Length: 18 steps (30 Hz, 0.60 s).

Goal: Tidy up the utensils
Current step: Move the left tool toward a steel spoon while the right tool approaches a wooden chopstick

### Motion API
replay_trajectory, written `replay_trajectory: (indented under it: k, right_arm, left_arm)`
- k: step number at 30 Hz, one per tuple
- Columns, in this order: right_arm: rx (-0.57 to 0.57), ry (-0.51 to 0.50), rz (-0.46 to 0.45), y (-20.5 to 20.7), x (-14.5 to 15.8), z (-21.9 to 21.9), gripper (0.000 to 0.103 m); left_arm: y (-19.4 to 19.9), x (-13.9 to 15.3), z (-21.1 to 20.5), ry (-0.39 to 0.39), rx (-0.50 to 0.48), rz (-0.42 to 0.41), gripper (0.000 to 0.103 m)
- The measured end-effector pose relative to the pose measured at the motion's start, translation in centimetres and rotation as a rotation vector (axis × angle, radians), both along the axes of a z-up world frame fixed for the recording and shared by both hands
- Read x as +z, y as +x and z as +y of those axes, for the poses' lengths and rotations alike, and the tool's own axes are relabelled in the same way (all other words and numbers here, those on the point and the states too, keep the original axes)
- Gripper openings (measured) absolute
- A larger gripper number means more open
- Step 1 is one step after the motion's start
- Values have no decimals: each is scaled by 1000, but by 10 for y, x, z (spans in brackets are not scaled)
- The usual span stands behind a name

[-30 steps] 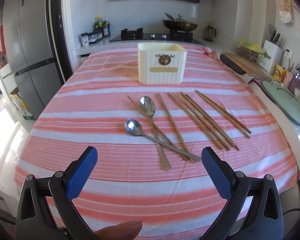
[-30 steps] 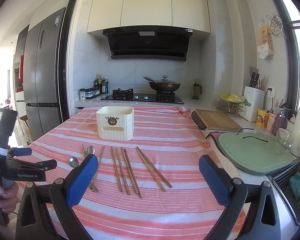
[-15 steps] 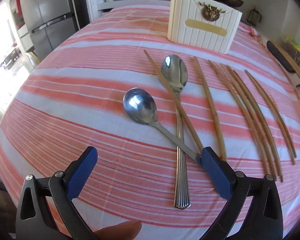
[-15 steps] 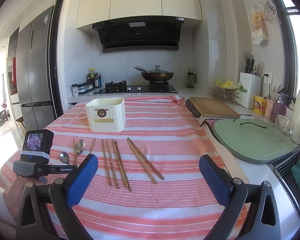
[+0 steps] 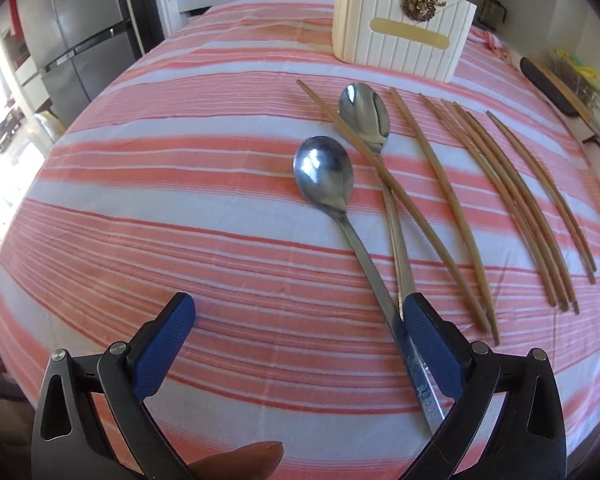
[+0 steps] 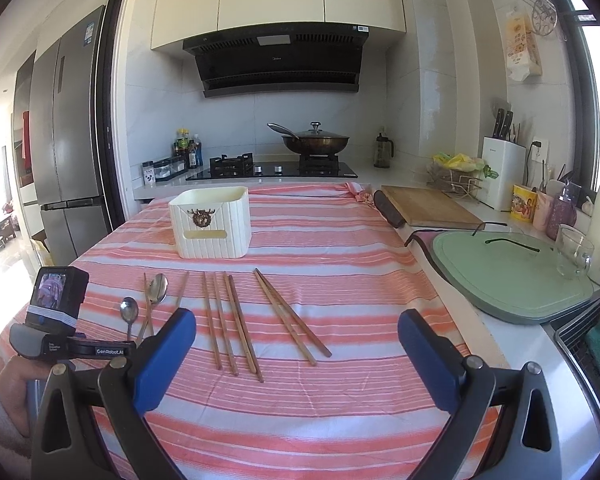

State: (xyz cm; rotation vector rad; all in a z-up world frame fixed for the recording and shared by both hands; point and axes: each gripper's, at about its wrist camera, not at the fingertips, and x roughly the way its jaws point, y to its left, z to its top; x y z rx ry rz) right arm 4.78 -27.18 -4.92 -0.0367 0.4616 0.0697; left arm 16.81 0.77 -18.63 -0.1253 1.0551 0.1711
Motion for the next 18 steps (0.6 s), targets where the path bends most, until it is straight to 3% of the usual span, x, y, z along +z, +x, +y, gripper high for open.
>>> replay_trajectory:
  k: [6, 10, 14, 18]
  right_arm:
    - [24, -8, 36, 6, -6, 7, 103]
    - [91, 54, 95, 25, -9, -1, 103]
    - [143, 56, 181, 82, -18, -25, 103]
    - [192, 39, 380, 164, -50, -41, 100]
  left_arm:
    - [-6, -1, 23, 0, 24, 2, 103]
    - [6, -2, 26, 14, -8, 8, 103]
    - [23, -3, 23, 44, -73, 17, 103]
    - [25, -3, 22, 53, -97, 18, 103]
